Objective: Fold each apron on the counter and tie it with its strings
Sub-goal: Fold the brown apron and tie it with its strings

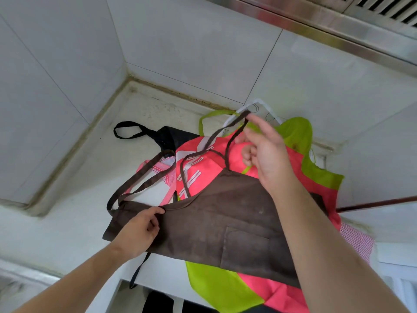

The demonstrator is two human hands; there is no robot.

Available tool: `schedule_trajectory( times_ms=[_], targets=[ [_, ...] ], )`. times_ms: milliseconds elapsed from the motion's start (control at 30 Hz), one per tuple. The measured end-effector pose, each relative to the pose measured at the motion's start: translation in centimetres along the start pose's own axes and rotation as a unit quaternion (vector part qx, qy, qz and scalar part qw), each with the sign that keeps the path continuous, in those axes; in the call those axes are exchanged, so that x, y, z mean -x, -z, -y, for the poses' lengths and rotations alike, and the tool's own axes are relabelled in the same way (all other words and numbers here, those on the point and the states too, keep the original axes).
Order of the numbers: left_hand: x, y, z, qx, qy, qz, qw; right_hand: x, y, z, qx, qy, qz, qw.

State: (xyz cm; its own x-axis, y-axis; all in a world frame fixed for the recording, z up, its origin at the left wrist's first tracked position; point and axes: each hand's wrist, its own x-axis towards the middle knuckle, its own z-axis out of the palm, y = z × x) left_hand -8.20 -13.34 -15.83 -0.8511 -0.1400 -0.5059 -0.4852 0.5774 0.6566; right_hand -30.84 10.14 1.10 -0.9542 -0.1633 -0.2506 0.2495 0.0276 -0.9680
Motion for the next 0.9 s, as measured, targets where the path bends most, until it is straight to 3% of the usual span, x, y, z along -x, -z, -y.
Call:
schedule_trajectory(
  times_ms=[133, 200, 267, 333, 367, 400, 533, 633, 700, 800, 900],
  targets=[
    [0.2, -0.1, 0.3, -0.055, -0.025, 0.012, 0.998, 4.6, 4.0, -6.1, 0.103, -0.046, -0.073, 0.991],
    [0.6, -0.6, 0.5, -0.093, -0.039, 0.023, 0.995, 8.5, 6.5, -10.3, 0.228, -0.043, -0.092, 0.968],
    [0.8, -1.0, 0.9, -0.157, -0.039, 0.020, 0.987, 12.9, 9.2, -14.2, 0.408, -0.031, -0.033, 0.912],
    [1.1, -1.1, 1.0, -0.221, -0.030, 0.013, 0.975, 17.6, 10.7, -17.8, 0.573, -0.055, 0.099, 0.812],
    [1.3, -0.9, 1.0, -0.239, -0.021, 0.015, 0.971, 19.4, 11.0, -19.3, 0.635, -0.058, 0.138, 0.758],
    [1.4, -0.7, 0.7, -0.252, -0.013, 0.022, 0.967, 20.8, 11.2, -20.4, 0.667, -0.060, 0.147, 0.728],
    [2.1, -0.4, -0.8, -0.336, -0.001, 0.047, 0.941, 21.7, 11.5, -22.0, 0.669, 0.004, 0.091, 0.738],
    [2.9, -2.0, -2.2, -0.306, -0.129, 0.056, 0.941, 21.0, 11.5, -21.4, 0.670, 0.037, 0.056, 0.739],
    [3.4, -3.8, -3.2, -0.322, -0.194, 0.079, 0.923, 21.0, 11.2, -20.5, 0.659, 0.055, 0.038, 0.750],
    [3.0, -6.1, -3.8, -0.368, -0.235, 0.027, 0.899, 21.1, 10.8, -19.9, 0.644, 0.104, 0.035, 0.757],
    [2.1, -6.5, -3.2, -0.382, -0.226, -0.021, 0.896, 21.5, 11.8, -20.6, 0.674, 0.048, 0.064, 0.735]
  ],
)
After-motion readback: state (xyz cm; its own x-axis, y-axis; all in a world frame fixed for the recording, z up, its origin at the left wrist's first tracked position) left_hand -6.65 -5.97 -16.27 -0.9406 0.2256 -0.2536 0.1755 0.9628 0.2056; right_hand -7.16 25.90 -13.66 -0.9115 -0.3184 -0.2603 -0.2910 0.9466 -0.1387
